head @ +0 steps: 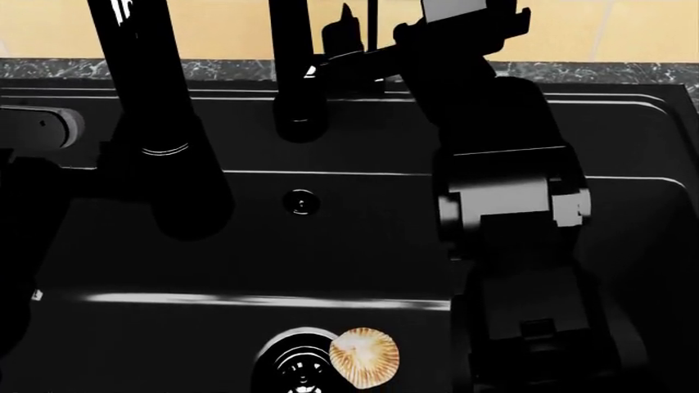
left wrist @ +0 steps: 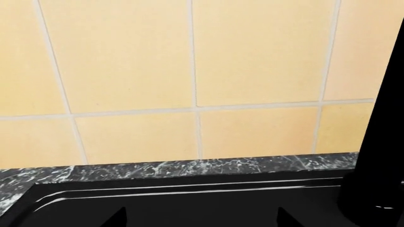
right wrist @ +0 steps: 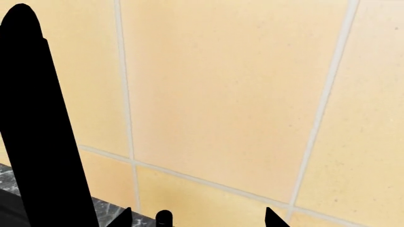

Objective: Turn on the sink faucet.

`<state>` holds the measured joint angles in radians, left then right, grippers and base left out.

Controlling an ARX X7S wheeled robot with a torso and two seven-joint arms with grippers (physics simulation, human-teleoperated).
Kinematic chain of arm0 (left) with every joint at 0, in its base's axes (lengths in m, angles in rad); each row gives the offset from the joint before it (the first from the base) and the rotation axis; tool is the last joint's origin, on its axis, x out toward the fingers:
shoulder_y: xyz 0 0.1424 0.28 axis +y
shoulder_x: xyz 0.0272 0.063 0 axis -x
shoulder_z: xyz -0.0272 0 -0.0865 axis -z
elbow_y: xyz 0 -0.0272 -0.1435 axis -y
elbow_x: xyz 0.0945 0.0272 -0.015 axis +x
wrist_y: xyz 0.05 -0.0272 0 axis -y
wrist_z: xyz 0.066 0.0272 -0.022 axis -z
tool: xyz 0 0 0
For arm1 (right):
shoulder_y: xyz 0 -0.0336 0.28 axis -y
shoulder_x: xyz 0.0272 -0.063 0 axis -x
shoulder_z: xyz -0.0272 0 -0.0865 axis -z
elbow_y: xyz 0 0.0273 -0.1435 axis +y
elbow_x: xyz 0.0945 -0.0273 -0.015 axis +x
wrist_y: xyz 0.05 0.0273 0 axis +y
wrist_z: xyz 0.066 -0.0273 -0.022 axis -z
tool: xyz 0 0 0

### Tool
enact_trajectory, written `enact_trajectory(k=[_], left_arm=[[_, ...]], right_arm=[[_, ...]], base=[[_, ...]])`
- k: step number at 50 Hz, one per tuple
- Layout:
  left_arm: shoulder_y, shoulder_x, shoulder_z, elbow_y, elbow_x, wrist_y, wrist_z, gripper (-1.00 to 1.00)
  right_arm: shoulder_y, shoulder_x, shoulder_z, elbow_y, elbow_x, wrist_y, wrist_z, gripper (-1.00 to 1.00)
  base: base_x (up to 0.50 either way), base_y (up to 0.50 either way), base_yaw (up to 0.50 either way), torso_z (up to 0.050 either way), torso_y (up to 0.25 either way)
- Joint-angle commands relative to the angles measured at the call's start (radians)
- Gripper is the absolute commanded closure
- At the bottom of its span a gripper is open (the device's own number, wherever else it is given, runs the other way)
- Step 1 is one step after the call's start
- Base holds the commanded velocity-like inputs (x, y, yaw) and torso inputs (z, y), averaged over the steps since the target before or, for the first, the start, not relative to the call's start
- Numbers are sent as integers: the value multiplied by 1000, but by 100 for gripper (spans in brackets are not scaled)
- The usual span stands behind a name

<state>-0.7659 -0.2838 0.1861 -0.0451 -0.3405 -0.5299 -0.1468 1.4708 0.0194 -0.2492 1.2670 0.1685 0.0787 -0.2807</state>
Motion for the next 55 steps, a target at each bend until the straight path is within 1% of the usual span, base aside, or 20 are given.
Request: enact_trajectory(k=[1,6,12,14,18,19,22,25,30,39,52,55], left_arm=[[16,-13,5,138,-12,-35,-19,-100],[17,-7,-7,127,-21,-42,-30,-100],[13,0,-7,102,-21,-33,-32,-100],[12,1,-9,103,-23,-36,-36,-100],[19,0,-11,103,-25,-32,-37,-100],[22,-2,-11,107,-27,-33,-38,-100],[23,1,-12,104,-28,-32,-41,-100],[28,-5,-15,110,-33,-35,-39,-100],[31,-1,-15,102,-33,-26,-41,-100],[27,1,-13,100,-36,-24,-45,-100],[29,-4,-12,104,-41,-26,-50,-100],[28,-2,-10,102,-41,-24,-52,-100]], right_arm=[[57,-18,54,42,-30,36,-3,-100],[63,-19,28,42,-15,86,16,-100],[72,-19,-44,42,72,122,42,-100],[74,-19,-24,42,60,126,62,-100],[70,-17,71,42,-20,128,126,-100],[68,-17,81,42,-45,158,152,-100],[66,-17,133,42,-70,150,173,-100],[64,-17,146,42,-91,181,194,-100],[58,-11,201,42,-117,144,227,-100],[49,-4,250,42,-145,131,232,-100],[50,-7,275,42,-149,108,223,-100],[56,-12,286,42,-140,96,184,-100]], base=[[0,0,0,0,-15],[0,0,0,0,-13],[0,0,0,0,-7],[0,0,0,0,-5],[0,0,0,0,-5],[0,0,0,0,0],[0,0,0,0,-7],[0,0,0,0,-4],[0,0,0,0,-4],[0,0,0,0,-3],[0,0,0,0,-2],[0,0,0,0,-3]])
